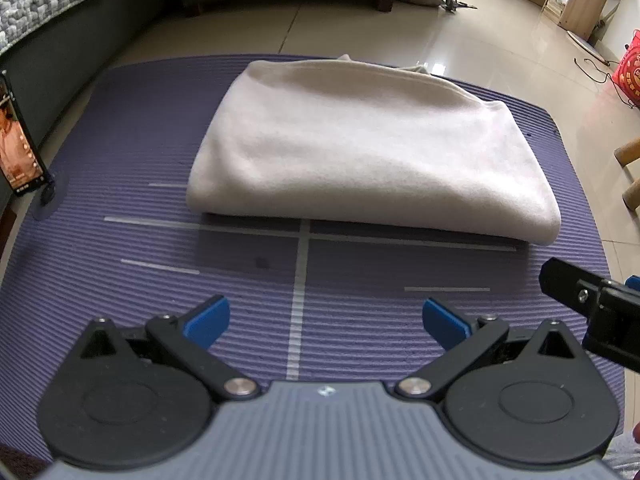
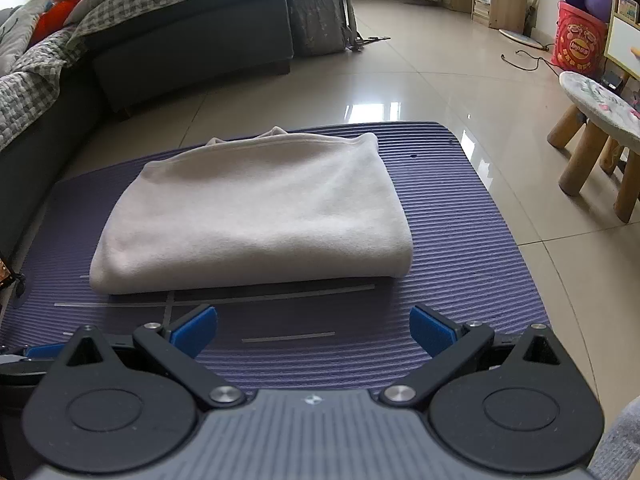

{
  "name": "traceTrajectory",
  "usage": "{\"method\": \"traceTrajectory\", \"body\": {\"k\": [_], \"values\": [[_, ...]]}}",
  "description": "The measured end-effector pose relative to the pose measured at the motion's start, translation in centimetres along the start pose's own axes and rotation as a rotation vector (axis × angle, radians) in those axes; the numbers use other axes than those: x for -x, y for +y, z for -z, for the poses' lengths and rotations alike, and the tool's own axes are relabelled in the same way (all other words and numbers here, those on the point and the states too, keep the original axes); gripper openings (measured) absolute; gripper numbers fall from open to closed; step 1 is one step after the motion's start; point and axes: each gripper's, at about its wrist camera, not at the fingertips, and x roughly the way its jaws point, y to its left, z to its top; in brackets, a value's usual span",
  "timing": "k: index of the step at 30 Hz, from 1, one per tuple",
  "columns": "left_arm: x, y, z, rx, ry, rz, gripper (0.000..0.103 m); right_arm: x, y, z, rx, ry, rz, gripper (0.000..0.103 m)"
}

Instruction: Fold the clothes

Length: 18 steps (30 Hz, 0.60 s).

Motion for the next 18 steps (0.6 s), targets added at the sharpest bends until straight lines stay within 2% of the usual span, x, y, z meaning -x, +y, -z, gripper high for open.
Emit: {"method": "traceTrajectory", "body": {"k": [18], "values": [[-0.17,0.11,0.13,-0.001,0.010,0.001,0.103,-0.21,0.19,0.02,-0.001,0.013,-0.002,0.102]]}}
